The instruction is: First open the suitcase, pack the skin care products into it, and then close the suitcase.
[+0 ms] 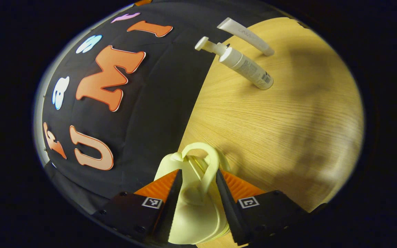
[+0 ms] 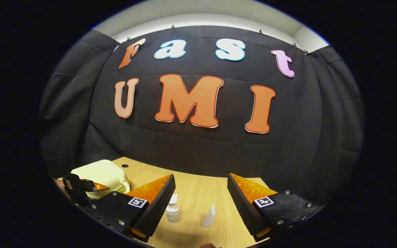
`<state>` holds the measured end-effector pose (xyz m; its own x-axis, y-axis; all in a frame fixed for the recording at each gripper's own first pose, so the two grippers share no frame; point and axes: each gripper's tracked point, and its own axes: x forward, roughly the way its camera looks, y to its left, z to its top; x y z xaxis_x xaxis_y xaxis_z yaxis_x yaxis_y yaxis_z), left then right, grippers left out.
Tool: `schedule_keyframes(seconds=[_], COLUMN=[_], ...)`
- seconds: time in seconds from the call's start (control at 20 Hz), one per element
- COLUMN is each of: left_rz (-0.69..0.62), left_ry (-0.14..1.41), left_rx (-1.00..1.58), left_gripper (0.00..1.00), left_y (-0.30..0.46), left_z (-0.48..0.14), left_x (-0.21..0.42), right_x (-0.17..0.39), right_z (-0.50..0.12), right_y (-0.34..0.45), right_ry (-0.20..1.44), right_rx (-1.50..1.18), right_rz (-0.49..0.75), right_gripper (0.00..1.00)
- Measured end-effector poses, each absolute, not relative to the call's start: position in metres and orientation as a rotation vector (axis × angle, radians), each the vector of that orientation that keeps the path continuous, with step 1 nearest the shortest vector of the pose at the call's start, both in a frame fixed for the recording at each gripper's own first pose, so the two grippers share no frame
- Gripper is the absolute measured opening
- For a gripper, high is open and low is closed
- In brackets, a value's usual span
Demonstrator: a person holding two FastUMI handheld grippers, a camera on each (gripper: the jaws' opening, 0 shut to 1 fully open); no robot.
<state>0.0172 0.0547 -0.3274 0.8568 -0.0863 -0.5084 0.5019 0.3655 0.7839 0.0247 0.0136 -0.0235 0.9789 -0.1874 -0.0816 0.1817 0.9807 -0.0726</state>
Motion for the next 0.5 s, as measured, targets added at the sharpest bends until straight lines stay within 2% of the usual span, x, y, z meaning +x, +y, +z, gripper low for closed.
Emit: schedule_keyframes(seconds=[0.05,0.1,0.2,0.25,0.45,0.5], left_rz=[-0.384,-0.397,-0.380,-0.375,-0.336,-0.303], left_ry=[0.421,0.421,0.400,0.403,0.380,0.351], left_rx=[1.151,1.151,1.155,1.142,1.040,1.018], left_gripper=[0.55,0.52,0.30,0.16,0.14,0.14], left_y=[0.058,0.054,0.053,0.055,0.071,0.069], left_z=[-0.327,-0.326,-0.324,-0.323,-0.306,-0.274], left_x=[0.016,0.017,0.020,0.017,0.032,0.018], right_x=[0.024,0.024,0.022,0.022,0.021,0.021], right_z=[-0.023,-0.023,-0.023,-0.024,-0.024,-0.024], right_y=[0.013,0.012,0.013,0.012,0.016,0.017], right_ry=[0.085,0.088,0.089,0.091,0.092,0.090], right_rx=[-0.065,-0.064,-0.067,-0.071,-0.081,-0.082], right_rz=[-0.188,-0.189,-0.189,-0.191,-0.183,-0.181], right_gripper=[0.97,0.97,0.97,0.97,0.97,0.97])
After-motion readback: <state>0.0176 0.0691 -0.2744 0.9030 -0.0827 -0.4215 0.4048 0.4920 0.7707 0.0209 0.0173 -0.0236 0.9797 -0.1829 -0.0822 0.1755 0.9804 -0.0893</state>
